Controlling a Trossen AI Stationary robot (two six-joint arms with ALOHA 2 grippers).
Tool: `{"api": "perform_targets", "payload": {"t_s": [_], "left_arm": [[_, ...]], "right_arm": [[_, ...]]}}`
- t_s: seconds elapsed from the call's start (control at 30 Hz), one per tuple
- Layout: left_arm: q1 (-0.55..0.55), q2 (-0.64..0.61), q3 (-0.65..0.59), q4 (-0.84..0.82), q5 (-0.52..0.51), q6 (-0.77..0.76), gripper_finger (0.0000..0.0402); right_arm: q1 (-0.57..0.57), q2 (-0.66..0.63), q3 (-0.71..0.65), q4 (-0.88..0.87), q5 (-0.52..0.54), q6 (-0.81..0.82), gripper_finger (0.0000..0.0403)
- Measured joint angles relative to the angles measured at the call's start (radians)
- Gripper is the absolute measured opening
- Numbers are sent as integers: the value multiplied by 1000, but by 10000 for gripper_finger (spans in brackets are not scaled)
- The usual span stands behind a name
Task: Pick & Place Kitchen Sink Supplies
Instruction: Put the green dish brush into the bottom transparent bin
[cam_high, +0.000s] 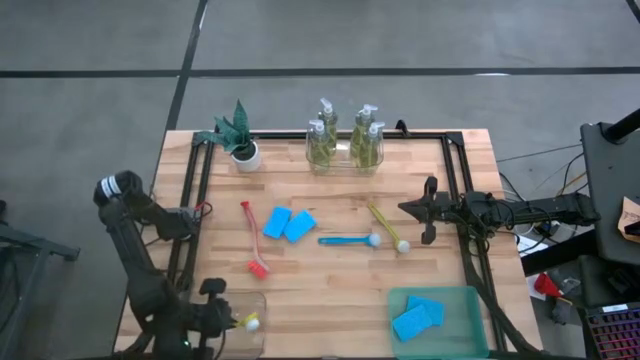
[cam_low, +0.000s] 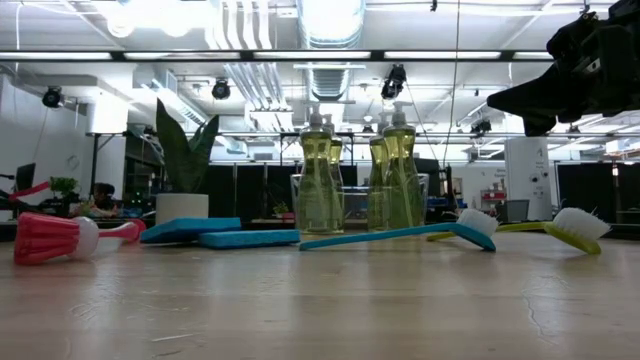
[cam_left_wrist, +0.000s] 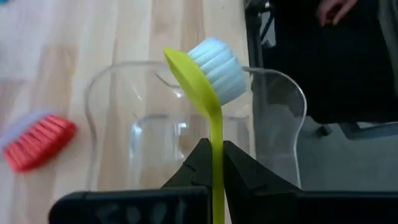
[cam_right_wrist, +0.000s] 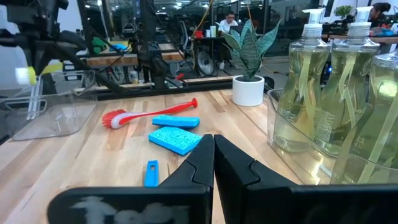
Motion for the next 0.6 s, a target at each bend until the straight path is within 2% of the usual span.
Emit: {"api": "perform_targets", "payload": {"t_s": [0.17, 0.6], "left_arm": [[-1, 58, 0, 2, 70, -25, 12], [0, 149, 0, 24, 61, 17, 13]], "right_arm": [[0, 0, 0, 0, 0, 0, 9], [0, 0, 0, 0, 0, 1, 9]]}}
